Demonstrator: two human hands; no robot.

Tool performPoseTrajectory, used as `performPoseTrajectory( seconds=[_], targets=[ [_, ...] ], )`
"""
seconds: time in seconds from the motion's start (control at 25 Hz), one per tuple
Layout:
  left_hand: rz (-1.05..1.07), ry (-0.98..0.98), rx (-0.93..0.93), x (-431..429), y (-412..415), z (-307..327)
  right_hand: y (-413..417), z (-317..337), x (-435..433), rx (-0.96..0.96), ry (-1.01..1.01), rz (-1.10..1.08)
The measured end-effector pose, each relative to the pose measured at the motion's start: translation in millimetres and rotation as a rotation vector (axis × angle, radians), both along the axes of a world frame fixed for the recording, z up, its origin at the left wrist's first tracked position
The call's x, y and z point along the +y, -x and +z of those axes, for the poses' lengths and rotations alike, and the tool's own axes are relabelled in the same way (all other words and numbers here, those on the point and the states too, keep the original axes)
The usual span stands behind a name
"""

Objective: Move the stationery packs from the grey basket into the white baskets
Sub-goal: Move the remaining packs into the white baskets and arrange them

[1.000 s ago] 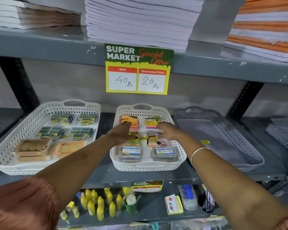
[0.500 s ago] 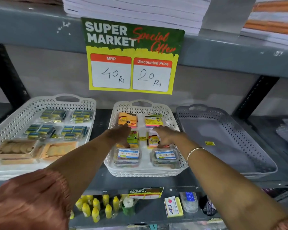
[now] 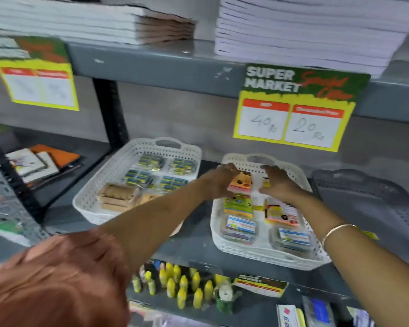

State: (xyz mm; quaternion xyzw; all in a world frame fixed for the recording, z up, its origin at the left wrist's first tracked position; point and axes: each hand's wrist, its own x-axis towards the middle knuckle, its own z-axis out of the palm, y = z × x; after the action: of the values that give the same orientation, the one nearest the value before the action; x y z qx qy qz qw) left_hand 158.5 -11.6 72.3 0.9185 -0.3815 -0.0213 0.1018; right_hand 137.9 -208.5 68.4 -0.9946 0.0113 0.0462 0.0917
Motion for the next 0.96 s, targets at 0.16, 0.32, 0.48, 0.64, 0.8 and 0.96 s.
performPoseTrajectory(
  seconds=[0.16, 0.32, 0.48, 0.64, 0.8, 0.96],
  targets=[
    [0.169, 0.01, -0.052, 115, -20, 28, -10, 34, 109, -0.218, -0.178, 0.197],
    [0.334, -0.402, 0.239, 225, -36, 7, -2, 13, 220, -0.037, -0.041, 0.469],
    [0.244, -0.411, 0.186, 255, -39, -34, -2, -22, 265, 0.149, 0.156, 0.487],
    [0.225, -0.212, 0.209, 252, -46, -57, -2, -28, 271, 0.13, 0.194, 0.417],
    [0.231, -0.16, 0.239, 253, -45, -60, 0, -28, 274, 0.121, 0.202, 0.386],
    [0.231, -0.209, 0.192, 248, -42, -57, 4, -29, 276, 0.11, 0.169, 0.371]
  ],
)
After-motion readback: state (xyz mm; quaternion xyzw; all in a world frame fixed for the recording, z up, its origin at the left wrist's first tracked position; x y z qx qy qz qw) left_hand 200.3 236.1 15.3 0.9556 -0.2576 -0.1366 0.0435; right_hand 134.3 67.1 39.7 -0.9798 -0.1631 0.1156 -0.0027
